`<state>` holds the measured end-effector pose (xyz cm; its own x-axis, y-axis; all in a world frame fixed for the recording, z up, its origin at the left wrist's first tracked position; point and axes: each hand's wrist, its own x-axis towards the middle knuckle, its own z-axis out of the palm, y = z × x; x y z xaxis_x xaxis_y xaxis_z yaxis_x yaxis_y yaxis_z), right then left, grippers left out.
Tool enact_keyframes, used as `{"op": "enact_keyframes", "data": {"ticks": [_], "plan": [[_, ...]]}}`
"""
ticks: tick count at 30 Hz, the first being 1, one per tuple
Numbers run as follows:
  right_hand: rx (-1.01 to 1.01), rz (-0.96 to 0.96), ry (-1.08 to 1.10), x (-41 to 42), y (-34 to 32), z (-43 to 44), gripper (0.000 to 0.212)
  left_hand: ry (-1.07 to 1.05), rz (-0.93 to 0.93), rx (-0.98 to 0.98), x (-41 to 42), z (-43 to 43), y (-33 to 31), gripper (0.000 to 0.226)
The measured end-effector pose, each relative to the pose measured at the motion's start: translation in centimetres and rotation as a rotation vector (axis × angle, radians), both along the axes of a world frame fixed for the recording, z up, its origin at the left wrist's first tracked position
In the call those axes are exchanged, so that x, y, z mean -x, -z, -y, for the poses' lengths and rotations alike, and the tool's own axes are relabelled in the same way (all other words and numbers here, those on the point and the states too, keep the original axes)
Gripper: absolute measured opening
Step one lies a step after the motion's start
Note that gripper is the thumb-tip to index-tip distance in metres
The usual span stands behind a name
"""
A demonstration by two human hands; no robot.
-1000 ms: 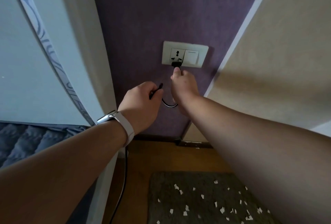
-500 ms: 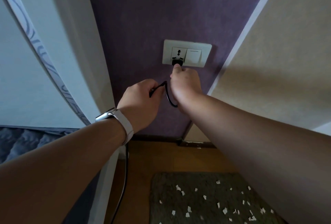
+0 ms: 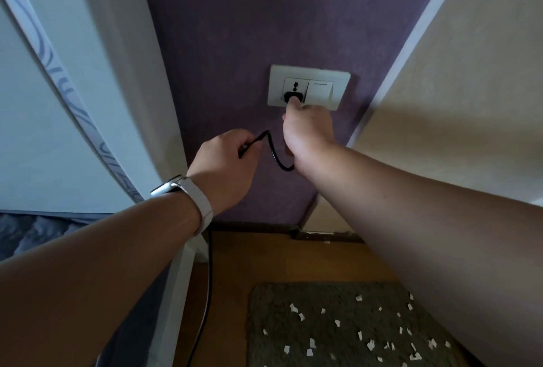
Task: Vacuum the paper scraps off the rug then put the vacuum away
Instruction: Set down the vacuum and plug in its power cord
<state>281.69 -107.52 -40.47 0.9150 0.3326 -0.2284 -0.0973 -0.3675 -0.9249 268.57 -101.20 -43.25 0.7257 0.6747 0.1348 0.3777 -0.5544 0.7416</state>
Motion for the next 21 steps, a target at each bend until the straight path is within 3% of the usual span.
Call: {"op": "enact_keyframes", "data": {"ticks": [6, 9, 12, 15, 21], "plan": [[0.001, 0.034, -0.074, -0.3, -0.1, 0.4, 0.039, -0.009, -0.074, 0.165, 0.5, 1.2, 0.7, 0.024], [0.054, 0.164, -0.179, 0.1, 0.3, 2.0, 0.037, -0.029, -0.129, 0.156, 1.4, 2.1, 1.9, 0.012], [0.215, 0.304, -0.325, 1.1, 1.5, 4.4, 0.059, -0.03, -0.183, 0.175, 2.5, 2.8, 3.0, 0.033], [0.261, 0.4, -0.43, 2.0, 2.8, 7.1, 0.063, 0.018, -0.217, 0.221, 3.5, 3.3, 3.9, 0.048], [0.385, 0.537, -0.567, 4.4, 5.2, 12.9, 0.072, 0.151, -0.316, 0.031, 7.2, 5.2, 5.3, 0.056]]}}
